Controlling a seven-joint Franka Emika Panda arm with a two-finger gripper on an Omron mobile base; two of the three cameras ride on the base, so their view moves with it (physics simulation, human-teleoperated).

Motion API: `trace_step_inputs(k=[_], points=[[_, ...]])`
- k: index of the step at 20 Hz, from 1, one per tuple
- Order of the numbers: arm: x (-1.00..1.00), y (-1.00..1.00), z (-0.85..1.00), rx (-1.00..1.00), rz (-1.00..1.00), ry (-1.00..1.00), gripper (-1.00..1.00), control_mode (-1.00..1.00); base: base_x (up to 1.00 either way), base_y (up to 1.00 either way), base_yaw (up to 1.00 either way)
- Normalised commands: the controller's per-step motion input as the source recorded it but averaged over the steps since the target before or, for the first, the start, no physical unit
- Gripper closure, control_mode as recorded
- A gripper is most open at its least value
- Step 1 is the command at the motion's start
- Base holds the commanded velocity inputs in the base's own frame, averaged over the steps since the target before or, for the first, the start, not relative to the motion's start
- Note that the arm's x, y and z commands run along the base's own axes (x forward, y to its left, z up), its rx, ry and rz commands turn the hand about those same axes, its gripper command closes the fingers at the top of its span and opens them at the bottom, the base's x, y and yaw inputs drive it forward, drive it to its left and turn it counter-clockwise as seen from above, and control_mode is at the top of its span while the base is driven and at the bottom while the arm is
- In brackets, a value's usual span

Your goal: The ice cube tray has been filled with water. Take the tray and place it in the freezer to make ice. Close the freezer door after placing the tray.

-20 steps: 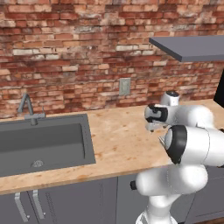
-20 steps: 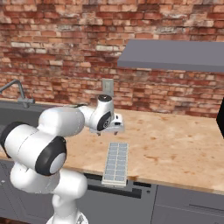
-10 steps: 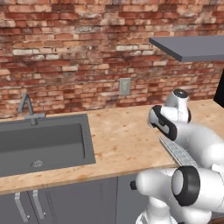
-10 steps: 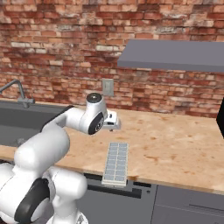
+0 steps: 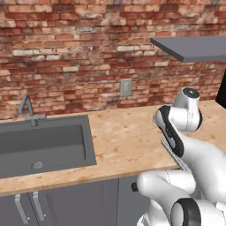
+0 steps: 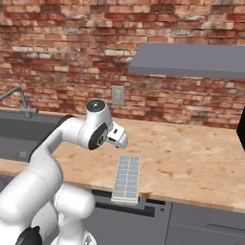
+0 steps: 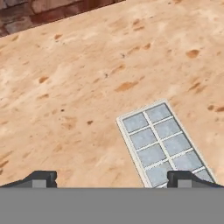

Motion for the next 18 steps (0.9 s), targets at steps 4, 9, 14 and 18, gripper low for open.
trace_step_inputs(k=[4,9,14,18], points=[[-0.56,-0.01,0.32,0.18,-0.34,-0.03,-1.0,-1.0,0.0,0.0,0.0],[-0.95,-0.27,0.04,0.24,-0.18,-0.17,-1.0,-1.0,0.0,0.0,0.0],[-1.0,-0.54,0.0,0.22,-0.1,-0.21,-1.0,-1.0,0.0,0.0,0.0],[-0.94,-0.41,0.0,0.14,-0.08,-0.16,-1.0,-1.0,0.0,0.0,0.0]])
